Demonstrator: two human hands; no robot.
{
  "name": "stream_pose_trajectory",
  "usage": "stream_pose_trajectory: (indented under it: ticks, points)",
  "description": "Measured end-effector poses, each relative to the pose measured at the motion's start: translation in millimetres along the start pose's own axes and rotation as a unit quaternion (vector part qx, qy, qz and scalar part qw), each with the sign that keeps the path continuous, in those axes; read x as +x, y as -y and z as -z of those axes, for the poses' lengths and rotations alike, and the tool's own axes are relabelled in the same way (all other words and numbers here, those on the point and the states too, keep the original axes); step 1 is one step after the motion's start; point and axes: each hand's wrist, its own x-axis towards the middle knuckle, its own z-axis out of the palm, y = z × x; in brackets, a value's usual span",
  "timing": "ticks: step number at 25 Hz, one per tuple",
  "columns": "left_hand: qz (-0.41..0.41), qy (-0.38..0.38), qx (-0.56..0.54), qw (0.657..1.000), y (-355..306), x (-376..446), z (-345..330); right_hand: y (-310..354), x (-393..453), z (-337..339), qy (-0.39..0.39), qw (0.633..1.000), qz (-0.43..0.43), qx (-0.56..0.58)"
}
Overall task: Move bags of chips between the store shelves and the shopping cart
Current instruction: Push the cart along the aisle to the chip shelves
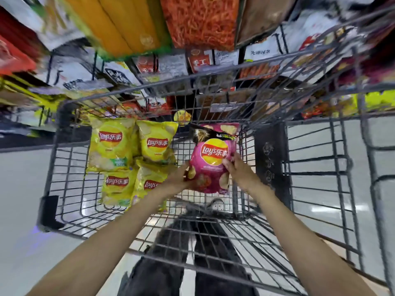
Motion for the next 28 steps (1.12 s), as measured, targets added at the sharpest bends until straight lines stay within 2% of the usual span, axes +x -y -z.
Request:
stream_pose_trajectory:
  ticks: [4, 10, 17, 22, 28]
  points:
    - [-0.06, 0.027, -0.004, 0.998, -45, -38, 12, 25, -43, 26, -0.041, 0.998, 0.026, 0.042]
    - [-0.171, 0.061, -0.002, 0.983, -103, -92, 37, 67, -121, 48, -0.159, 0.977, 0.071, 0.124]
    - [-0.288, 0.072, 0.036, 0.954, -150, -168, 42, 108, -229, 62, -0.297, 0.94, 0.125, 0.111]
    - [-0.362, 0.118, 0.077, 0.921, -209, -224, 6, 94, -318, 88, -0.403, 0.9, 0.124, 0.113]
    - [-0.425, 0.171, 0.138, 0.878, -284, -259, -69, 46, -413, 132, -0.477, 0.86, 0.103, 0.148]
